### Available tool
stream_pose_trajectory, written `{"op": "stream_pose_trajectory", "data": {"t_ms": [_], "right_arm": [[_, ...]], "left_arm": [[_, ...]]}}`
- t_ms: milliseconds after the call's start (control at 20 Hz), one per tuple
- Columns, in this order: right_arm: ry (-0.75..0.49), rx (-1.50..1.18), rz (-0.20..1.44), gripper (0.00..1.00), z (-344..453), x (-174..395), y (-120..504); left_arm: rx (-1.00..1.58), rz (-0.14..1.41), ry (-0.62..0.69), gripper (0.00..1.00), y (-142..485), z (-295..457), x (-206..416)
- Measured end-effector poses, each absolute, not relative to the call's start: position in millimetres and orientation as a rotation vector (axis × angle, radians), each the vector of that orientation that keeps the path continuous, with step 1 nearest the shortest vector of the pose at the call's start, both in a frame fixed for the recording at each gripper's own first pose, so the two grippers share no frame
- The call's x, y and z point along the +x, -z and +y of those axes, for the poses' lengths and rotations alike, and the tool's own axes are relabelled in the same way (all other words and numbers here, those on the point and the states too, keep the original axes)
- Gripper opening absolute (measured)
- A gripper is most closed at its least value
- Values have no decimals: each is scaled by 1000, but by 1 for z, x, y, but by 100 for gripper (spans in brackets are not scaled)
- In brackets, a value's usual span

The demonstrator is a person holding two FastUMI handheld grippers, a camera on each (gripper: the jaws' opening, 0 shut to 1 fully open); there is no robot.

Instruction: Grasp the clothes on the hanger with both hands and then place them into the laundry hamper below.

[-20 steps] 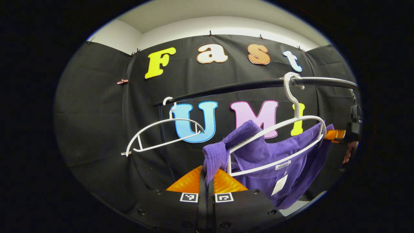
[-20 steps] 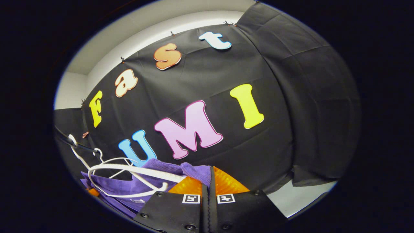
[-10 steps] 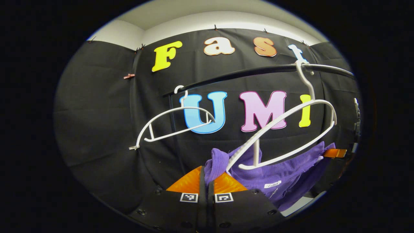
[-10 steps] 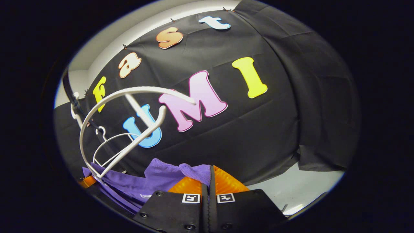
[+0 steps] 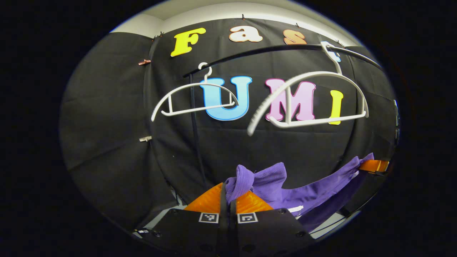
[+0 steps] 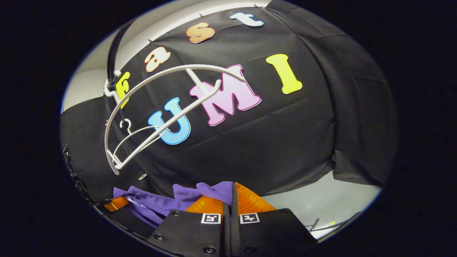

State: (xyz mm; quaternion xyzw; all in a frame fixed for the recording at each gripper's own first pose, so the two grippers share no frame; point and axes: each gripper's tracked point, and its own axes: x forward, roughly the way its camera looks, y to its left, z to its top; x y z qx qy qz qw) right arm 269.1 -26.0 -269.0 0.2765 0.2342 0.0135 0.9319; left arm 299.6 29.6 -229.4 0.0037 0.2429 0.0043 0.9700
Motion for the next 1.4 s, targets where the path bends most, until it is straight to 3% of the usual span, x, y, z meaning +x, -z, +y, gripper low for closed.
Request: {"op": "stream_pose_trajectory", "data": {"t_ms": [150, 400, 600, 650, 700, 1400], "right_arm": [[-67, 559, 480, 8, -6, 253, 256], [-114, 549, 451, 5, 19, 238, 222], [-118, 535, 495, 5, 30, 226, 235], [-114, 528, 511, 8, 30, 224, 244], [-111, 518, 528, 5, 30, 220, 255], [-3, 278, 949, 5, 8, 138, 458]], "left_arm": [[-15, 505, 68, 5, 232, -3, 287], [-43, 465, 234, 5, 206, -70, 271], [-72, 494, 292, 5, 222, -95, 267], [-85, 511, 296, 5, 231, -98, 266], [-98, 532, 299, 5, 242, -101, 264], [-31, 960, 281, 5, 451, -100, 199]]}}
